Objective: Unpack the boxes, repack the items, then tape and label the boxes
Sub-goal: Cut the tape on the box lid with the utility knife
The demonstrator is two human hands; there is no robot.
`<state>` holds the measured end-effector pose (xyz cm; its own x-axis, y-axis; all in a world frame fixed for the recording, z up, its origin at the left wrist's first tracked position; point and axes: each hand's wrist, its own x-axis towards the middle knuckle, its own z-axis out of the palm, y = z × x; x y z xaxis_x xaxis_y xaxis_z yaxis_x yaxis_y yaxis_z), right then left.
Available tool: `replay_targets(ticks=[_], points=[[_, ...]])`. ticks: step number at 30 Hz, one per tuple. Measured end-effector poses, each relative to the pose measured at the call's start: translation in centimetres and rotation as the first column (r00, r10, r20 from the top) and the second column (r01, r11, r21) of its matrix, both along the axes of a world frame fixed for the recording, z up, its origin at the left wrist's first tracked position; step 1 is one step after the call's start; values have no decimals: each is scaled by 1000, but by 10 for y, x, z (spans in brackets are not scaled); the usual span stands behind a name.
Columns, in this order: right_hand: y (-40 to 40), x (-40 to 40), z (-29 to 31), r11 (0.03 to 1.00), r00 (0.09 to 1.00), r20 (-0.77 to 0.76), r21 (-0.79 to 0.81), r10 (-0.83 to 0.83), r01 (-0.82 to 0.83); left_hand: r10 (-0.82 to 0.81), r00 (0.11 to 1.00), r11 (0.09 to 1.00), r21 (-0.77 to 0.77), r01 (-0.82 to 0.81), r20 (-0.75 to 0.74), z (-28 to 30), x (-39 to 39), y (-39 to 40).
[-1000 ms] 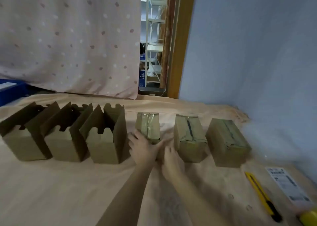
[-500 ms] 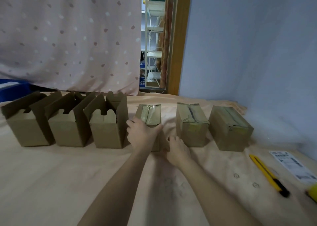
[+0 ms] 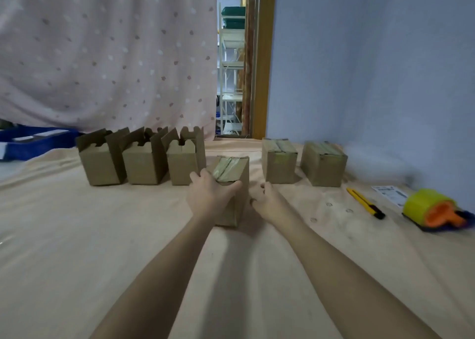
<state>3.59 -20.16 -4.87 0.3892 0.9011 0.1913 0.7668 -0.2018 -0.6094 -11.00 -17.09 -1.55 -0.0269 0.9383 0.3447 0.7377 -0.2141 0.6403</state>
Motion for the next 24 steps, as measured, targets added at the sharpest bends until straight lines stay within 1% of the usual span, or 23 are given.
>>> replay_targets(ticks=[4,8,12,16,18,21,24], points=[[-39,-10,5,999,997,-75,30,14,-12,-33,999,999,12,33,-10,-1,-29,-48],[-66,-10,4,996,975,-216,90,46,-27,-147,989,988,40,148,-21,-7,-49,-84],[-83,-7,3,981,902,-415,187,120,-44,-260,964,965,62,256,52,-16,-62,-100],[-96,-2,0,974,823,-548,226,148,-25,-354,933,935,65,350,68,-23,-68,-108],[-100,0,-3,973,804,-576,232,150,-16,-401,913,916,60,397,79,-24,-68,-108],[-106,5,-6,969,824,-552,246,129,14,-486,867,874,52,483,111,-22,-68,-102],[-110,15,-13,968,848,-518,250,112,25,-582,802,806,-37,591,135,-15,-67,-91]])
